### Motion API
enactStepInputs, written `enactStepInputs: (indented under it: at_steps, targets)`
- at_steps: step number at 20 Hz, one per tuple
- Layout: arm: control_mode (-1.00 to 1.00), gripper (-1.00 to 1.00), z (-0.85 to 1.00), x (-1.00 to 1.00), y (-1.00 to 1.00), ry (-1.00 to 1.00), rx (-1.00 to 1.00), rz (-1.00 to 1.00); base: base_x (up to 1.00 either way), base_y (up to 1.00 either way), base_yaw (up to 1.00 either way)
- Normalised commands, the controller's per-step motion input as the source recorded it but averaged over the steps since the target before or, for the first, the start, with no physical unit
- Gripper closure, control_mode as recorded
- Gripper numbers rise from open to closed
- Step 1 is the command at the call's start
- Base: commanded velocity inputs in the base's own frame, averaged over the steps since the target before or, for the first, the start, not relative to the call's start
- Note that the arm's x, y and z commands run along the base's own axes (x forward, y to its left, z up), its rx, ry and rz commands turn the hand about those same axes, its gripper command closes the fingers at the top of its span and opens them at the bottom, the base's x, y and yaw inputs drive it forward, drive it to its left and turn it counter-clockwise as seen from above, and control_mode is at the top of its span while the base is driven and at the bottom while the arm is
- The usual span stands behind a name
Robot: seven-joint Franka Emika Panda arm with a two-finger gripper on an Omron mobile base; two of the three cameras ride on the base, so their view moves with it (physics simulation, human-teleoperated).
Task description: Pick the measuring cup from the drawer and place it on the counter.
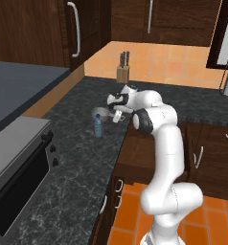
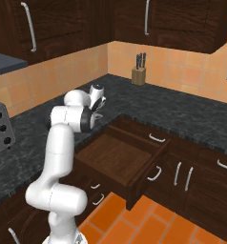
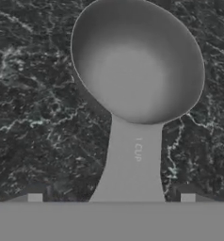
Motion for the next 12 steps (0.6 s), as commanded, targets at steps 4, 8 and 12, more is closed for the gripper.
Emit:
enactStepInputs:
  at_steps: [4, 8, 12]
  targets:
    - [-1.00, -1.00, 0.84, -0.75, -0.40, -0.23, 0.22, 0.00, 0.00, 0.00, 0.00]
    - [-1.00, -1.00, 0.87, -0.94, -0.56, -0.14, 0.27, -0.05, 0.00, 0.00, 0.00]
    - [-1.00, -1.00, 0.71, -1.00, -0.58, 0.05, 0.15, -0.23, 0.00, 0.00, 0.00]
